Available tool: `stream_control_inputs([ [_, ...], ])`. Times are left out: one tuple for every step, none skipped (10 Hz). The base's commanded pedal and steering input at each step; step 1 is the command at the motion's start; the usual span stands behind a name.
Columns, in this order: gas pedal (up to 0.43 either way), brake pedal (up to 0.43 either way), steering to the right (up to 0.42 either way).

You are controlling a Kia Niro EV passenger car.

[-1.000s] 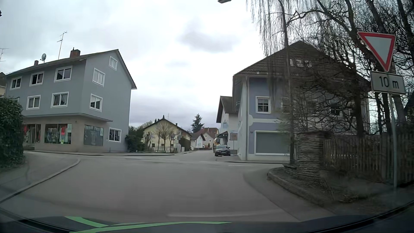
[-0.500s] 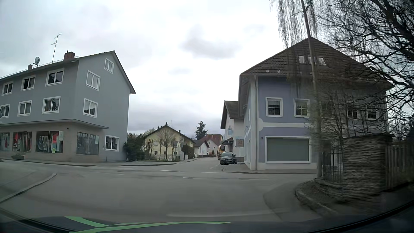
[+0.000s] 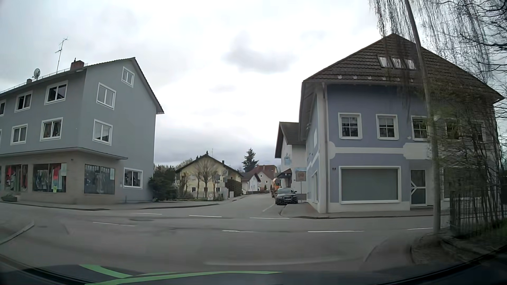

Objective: Follow the waypoints while adhering to traffic rules and regulations

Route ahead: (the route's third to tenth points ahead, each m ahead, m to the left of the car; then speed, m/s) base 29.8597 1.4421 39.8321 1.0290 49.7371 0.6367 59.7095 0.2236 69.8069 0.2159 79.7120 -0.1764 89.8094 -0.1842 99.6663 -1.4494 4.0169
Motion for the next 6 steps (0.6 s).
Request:
stream_control_inputs([
  [0.000,0.049,-0.017],
  [0.000,0.073,-0.017],
  [0.000,0.085,-0.017],
  [0.000,0.098,-0.016],
  [0.000,0.116,-0.016],
  [0.000,0.128,-0.016],
])
